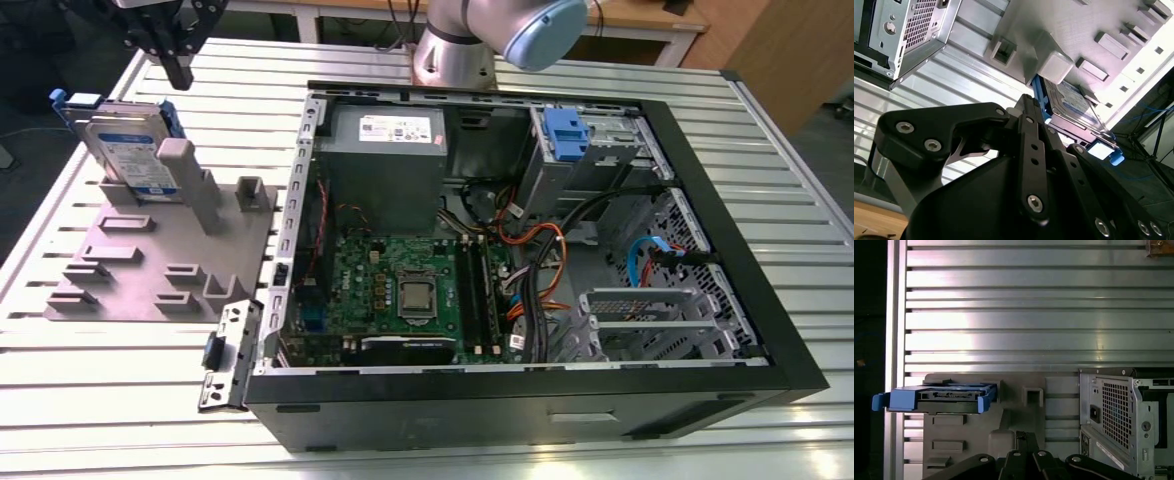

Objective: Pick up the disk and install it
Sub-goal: 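Reach for the disk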

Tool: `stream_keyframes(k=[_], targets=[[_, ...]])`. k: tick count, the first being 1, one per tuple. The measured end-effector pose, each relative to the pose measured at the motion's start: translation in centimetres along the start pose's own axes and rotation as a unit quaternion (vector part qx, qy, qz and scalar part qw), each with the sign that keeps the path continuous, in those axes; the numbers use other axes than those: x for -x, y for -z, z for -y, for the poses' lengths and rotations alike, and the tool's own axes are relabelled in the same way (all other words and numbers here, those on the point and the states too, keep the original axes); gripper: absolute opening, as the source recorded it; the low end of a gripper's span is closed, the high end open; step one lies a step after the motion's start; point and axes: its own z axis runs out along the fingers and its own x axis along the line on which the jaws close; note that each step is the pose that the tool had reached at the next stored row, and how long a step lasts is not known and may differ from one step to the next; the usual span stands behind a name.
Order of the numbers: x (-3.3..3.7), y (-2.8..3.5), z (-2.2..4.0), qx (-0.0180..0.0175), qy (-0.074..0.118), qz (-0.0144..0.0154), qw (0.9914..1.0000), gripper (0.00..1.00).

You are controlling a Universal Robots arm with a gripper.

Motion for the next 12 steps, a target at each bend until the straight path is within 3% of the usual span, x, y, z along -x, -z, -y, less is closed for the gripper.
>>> stream_keyframes(k=[12], targets=[[-0.62, -0.02, 0.0, 0.0, 0.0, 0.0, 1.0, 0.11]])
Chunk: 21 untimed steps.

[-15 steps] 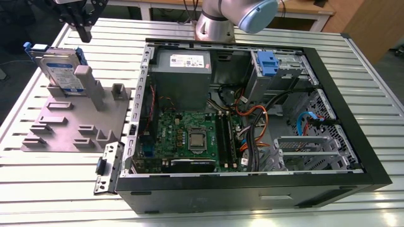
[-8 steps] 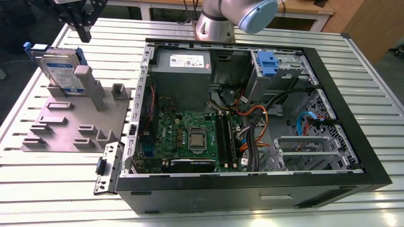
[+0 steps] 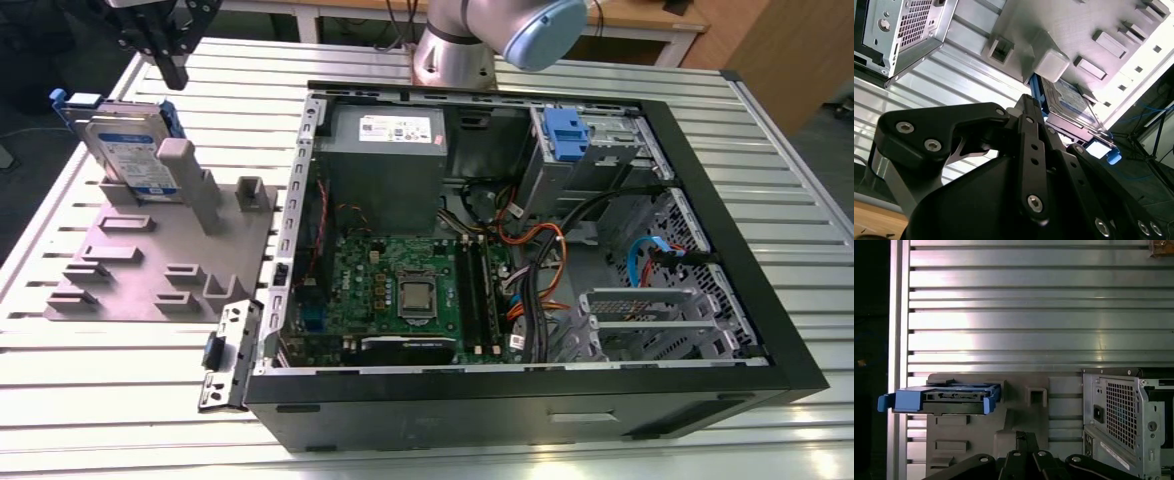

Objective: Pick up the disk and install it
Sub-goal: 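Reach for the disk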

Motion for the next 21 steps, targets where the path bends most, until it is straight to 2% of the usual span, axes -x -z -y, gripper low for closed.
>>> stream_keyframes(k=[1, 21], targets=[[-1.23, -0.04, -0.05, 0.0, 0.0, 0.0, 1.0, 0.11], [-1.54, -0.05, -0.04, 0.0, 0.0, 0.0, 1.0, 0.11]])
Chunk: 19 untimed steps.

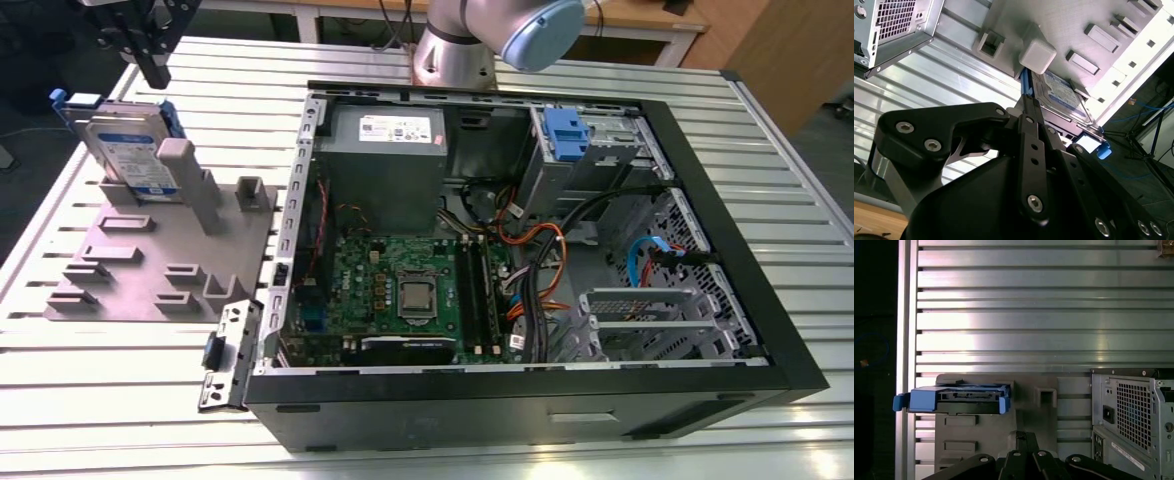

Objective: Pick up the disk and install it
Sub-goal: 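Reach for the disk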

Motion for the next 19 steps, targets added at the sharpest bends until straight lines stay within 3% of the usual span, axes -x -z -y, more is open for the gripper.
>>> stream_keyframes(k=[19], targets=[[-0.32, 0.0, 0.01, 0.0, 0.0, 0.0, 1.0, 0.11]])
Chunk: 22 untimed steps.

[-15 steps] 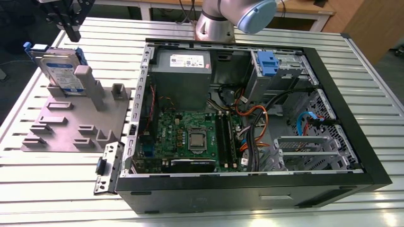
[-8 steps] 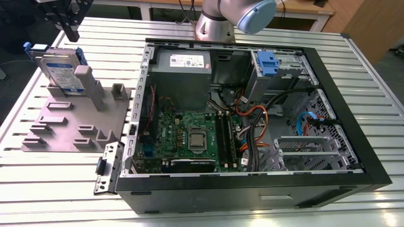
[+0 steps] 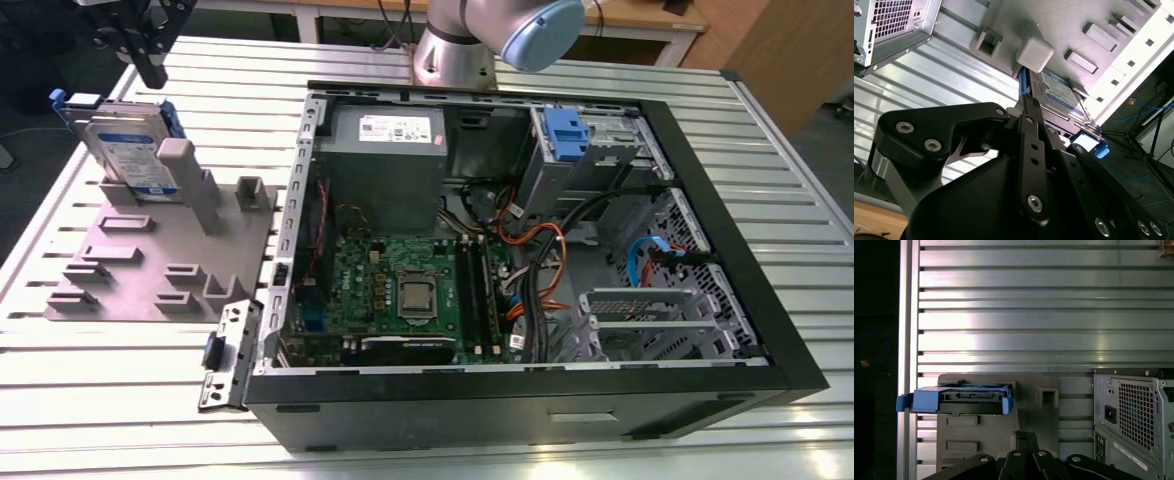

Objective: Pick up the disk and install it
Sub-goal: 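Reach for the disk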

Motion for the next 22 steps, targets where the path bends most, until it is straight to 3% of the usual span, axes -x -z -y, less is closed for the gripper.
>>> stream_keyframes(k=[11, 17, 22], targets=[[-0.19, -0.01, 0.0, 0.0, 0.0, 0.0, 1.0, 0.11], [-1.49, -0.14, -0.12, 0.0, 0.0, 0.0001, 1.0, 0.11], [-2.89, -0.47, -0.77, 0.0, 0.0, 0.0, 1.0, 0.11]])
